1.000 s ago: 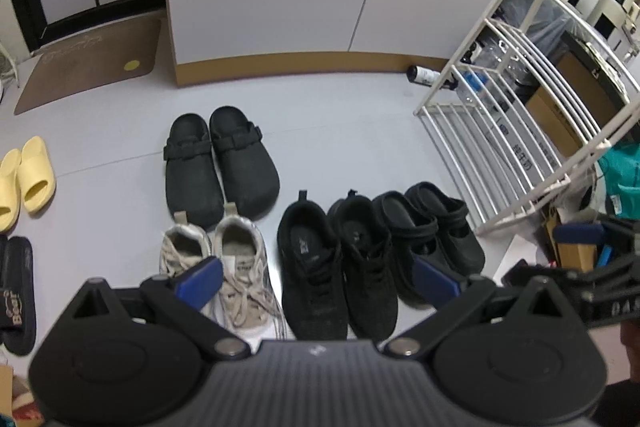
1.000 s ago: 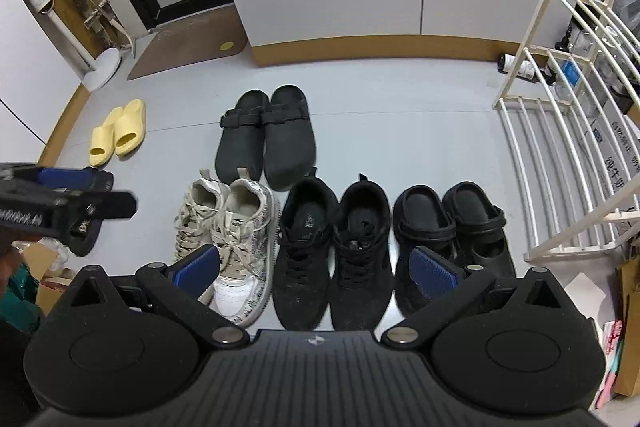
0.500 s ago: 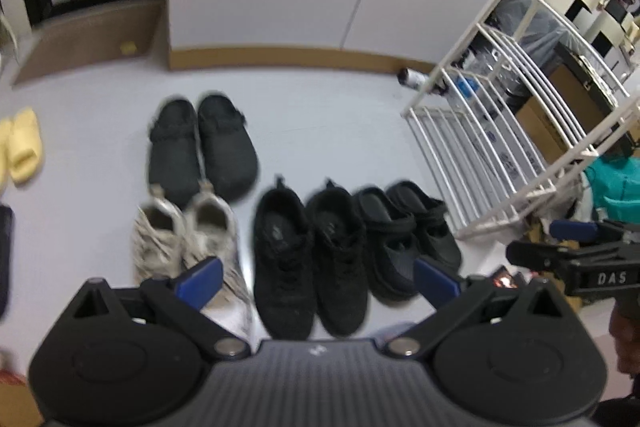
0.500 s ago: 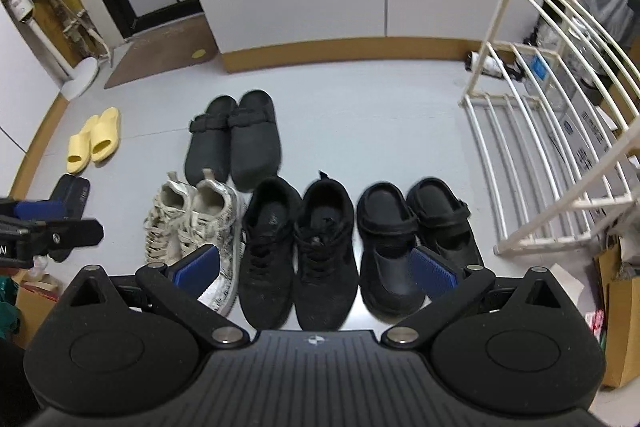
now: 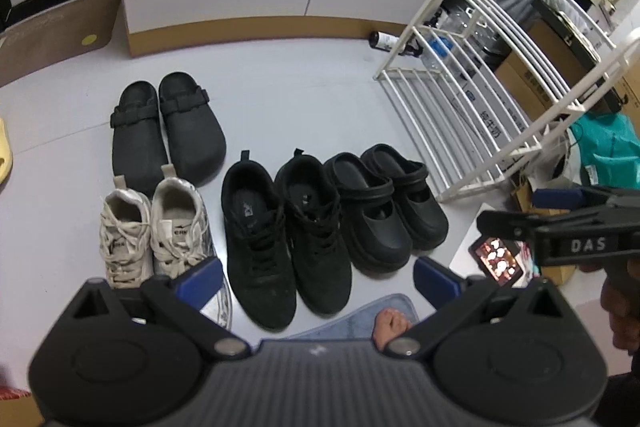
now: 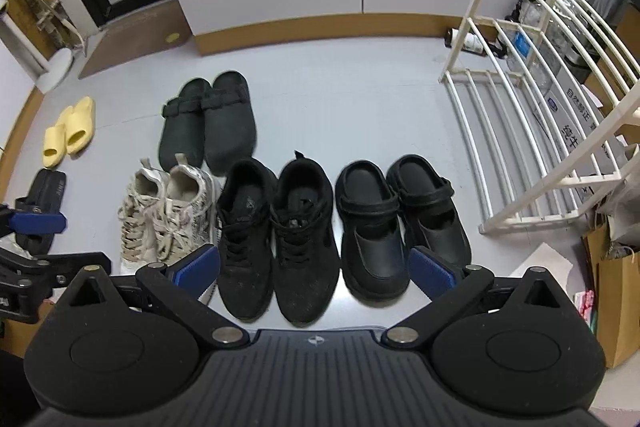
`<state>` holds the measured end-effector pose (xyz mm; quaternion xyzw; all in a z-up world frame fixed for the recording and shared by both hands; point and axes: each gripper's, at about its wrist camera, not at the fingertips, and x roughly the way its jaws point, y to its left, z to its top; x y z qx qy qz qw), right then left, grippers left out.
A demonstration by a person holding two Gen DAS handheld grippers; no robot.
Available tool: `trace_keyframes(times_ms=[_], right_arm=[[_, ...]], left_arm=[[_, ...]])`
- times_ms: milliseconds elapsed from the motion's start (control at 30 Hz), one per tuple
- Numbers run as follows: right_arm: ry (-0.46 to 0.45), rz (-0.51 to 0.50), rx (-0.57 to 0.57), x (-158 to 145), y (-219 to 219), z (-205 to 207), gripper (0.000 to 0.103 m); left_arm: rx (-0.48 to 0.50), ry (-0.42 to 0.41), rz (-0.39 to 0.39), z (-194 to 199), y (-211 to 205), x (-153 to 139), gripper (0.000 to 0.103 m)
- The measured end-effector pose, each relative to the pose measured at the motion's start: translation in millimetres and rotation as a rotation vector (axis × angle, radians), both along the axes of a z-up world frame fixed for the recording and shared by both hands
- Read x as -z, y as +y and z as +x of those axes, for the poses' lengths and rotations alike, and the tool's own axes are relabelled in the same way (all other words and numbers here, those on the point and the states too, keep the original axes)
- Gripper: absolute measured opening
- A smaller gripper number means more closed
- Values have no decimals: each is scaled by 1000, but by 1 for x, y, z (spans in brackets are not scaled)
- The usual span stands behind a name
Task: Organize scattered shoes
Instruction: 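Move the right tool down toward the pair of black clogs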
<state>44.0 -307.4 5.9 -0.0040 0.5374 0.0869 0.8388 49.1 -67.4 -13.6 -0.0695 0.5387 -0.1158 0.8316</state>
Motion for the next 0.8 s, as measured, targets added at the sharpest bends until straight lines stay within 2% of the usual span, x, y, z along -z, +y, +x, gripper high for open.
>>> trace_keyframes(times_ms=[200, 333, 533, 600, 700, 800], right_arm=[[29, -59, -31, 12, 9, 1, 102], [24, 2, 35, 5, 5, 1, 102], [-51, 37, 73, 2, 3, 8, 102], [-38, 66, 100, 10, -3, 15, 102], [-2, 55, 105, 22, -11, 27, 102], [30, 48, 110, 33, -17, 36, 102]], left_arm=[[-27, 38, -15, 0, 12, 6, 102], [-38, 28, -31, -2, 24, 1, 102], [-60, 2, -34, 3, 40, -7, 102], [-62, 1, -37, 5, 45, -7, 102], [-66, 3, -45, 7, 48, -8, 102], [-58, 11, -88, 7, 51, -8, 102]])
